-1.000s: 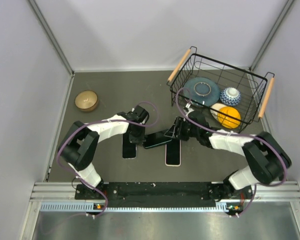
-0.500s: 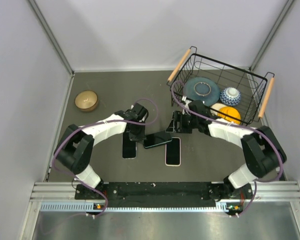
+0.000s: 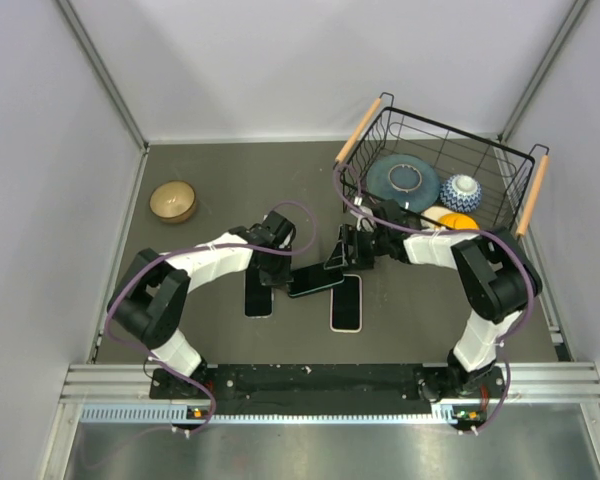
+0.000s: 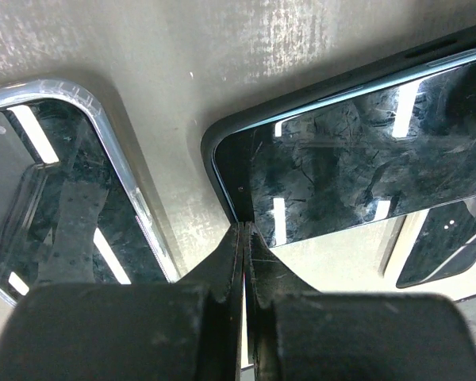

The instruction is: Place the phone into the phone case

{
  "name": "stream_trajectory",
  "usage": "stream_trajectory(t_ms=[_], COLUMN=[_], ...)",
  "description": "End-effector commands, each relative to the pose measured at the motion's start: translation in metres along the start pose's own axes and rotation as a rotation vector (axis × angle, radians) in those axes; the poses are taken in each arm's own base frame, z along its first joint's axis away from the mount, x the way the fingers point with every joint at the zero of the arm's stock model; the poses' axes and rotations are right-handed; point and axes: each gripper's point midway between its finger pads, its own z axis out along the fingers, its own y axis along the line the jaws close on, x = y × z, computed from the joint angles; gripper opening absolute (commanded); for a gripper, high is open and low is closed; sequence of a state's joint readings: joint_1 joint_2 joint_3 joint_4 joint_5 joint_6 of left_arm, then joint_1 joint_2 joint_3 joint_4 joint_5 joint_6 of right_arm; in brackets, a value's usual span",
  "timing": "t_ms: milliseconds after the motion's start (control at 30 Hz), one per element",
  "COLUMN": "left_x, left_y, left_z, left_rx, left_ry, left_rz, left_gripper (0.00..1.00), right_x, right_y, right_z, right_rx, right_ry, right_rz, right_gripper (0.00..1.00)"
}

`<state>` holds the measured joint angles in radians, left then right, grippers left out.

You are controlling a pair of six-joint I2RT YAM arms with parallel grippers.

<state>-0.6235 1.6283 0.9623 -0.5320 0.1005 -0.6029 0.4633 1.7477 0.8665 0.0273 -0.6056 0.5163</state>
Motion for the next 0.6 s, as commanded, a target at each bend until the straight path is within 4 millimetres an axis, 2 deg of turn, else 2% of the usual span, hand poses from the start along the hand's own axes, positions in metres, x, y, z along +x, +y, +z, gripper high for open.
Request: stream_trajectory(t_ms=[0, 167, 333, 500, 533, 567], left_x=[-0.007, -0.008, -0.009, -0.008, -0.007, -0.007], left_y=[0.002, 0.005, 0.008, 0.012, 0.013, 0.013], left_z=[0.007, 0.01, 0.01, 0.01, 0.01, 0.01], left_rx=[-0.025, -0.045, -0.059, -0.066, -0.068, -0.067], left_ry=[-0.015, -0.01, -0.019, -0.017, -0.017, -0.016], left_rz=[0.007, 0.01, 0.014, 0.016, 0.015, 0.018], left_gripper=[0.0, 0.0, 0.0, 0.0, 0.0, 0.0], right_x=[-0.006, -0.007, -0.008, -0.006, -0.009, -0.008], right_y=[0.011, 0.02, 0.032, 0.035, 0.038, 0.038], right_z=[0.005, -0.002, -0.01, -0.013, -0.015, -0.016], right_rx=[-0.116, -0.221, -0.299, -0.332, -0.35, -0.358], right_ry=[-0.007, -0.025, -0.037, -0.053, -0.063, -0.066], right_rz=[-0.043, -0.02, -0.039, -0.032, -0.031, -0.026], right_gripper=[0.67, 0.56, 0.54, 0.54, 0.52, 0.43])
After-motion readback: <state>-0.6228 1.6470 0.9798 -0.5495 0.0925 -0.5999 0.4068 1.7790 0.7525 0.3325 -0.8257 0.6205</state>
